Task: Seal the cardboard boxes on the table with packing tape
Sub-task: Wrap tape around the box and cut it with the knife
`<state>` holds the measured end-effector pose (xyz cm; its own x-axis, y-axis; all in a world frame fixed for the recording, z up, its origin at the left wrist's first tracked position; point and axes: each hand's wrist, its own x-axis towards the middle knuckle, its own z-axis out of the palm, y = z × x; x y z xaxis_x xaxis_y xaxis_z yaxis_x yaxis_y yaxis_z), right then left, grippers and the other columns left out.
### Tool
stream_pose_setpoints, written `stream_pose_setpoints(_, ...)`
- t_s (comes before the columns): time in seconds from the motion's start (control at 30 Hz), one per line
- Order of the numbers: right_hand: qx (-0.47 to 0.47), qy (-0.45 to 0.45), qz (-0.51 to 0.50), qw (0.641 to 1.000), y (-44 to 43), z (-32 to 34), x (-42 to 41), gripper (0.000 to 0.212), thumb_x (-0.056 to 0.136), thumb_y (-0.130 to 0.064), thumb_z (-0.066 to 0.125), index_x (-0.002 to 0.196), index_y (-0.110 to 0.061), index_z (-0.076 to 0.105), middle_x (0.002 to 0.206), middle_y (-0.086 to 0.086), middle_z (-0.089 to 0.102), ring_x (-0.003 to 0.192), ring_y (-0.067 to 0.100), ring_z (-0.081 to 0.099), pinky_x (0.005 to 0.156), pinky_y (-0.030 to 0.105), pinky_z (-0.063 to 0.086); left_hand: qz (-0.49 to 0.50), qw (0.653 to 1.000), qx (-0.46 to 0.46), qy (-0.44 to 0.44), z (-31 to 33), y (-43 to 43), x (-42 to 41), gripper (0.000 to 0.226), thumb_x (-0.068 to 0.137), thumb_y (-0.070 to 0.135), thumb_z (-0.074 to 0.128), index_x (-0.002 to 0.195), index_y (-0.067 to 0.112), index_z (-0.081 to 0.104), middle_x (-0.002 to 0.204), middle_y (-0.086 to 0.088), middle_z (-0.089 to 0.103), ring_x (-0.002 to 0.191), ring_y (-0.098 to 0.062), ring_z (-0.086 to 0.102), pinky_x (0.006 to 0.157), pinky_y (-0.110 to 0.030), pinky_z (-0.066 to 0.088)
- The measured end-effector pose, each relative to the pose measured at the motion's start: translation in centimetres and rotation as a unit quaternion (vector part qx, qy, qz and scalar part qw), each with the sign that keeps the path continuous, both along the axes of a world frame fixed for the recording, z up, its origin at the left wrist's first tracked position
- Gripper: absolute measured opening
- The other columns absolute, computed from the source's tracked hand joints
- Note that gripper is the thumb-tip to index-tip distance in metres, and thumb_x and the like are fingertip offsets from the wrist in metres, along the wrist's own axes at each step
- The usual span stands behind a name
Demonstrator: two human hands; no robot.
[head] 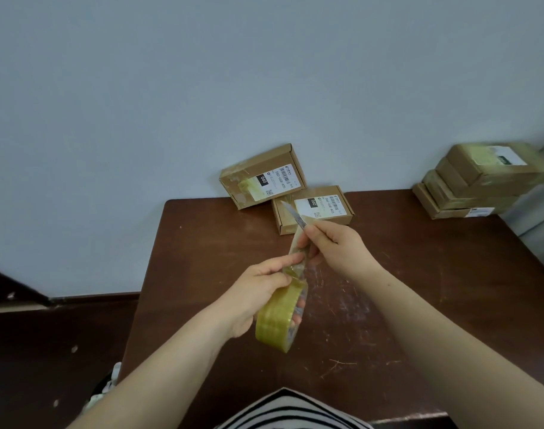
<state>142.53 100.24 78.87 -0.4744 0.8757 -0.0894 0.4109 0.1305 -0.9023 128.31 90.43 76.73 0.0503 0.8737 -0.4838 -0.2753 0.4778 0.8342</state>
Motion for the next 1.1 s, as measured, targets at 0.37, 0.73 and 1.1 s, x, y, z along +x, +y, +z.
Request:
stream_pose_setpoints(0.37, 0.185, -0.3, 0.067, 0.933, -3.9, 3.4, 8.2, 0.025, 0.094, -0.045, 0.046, 0.083, -0.034, 0.065, 0.06, -0.008, 0.06, 0.053, 0.008, 0.054, 0.046, 0.021, 0.038, -0.022, 0.999, -0.008, -0.041, -0.3, -0.1, -0.5, 0.041, 0.095, 0.002, 0.048, 0.114, 0.033, 0.069, 0.105, -0.026, 0.065, 0.078, -0.04, 0.065, 0.067, -0.048, 0.059)
stream_pose_setpoints(0.73, 0.358, -0.504, 0.112, 0.778, -5.2, 2.7, 4.2, 0.019, 0.098, -0.034, 0.051, 0.083, -0.023, 0.05, 0.058, -0.005, 0.032, 0.047, 0.017, 0.034, 0.039, 0.025, 0.013, -0.028, 0.999, -0.009, -0.036, -0.2, -0.2, -0.1, 0.041, 0.094, 0.002, 0.05, 0.111, 0.034, 0.07, 0.103, -0.027, 0.066, 0.066, -0.036, 0.066, 0.057, -0.04, 0.059)
stream_pose_setpoints(1.1, 0.145, -0.485, 0.123, 0.854, -3.6, -5.5, 8.1, 0.028, 0.103, -0.038, 0.034, 0.109, -0.023, 0.057, 0.093, -0.007, 0.054, 0.086, 0.014, 0.06, 0.07, 0.03, 0.051, -0.028, 0.999, -0.008, -0.026, 0.0, -0.3, -0.6, 0.043, 0.094, 0.002, 0.051, 0.114, 0.036, 0.068, 0.095, -0.03, 0.067, 0.064, -0.035, 0.065, 0.061, -0.041, 0.059)
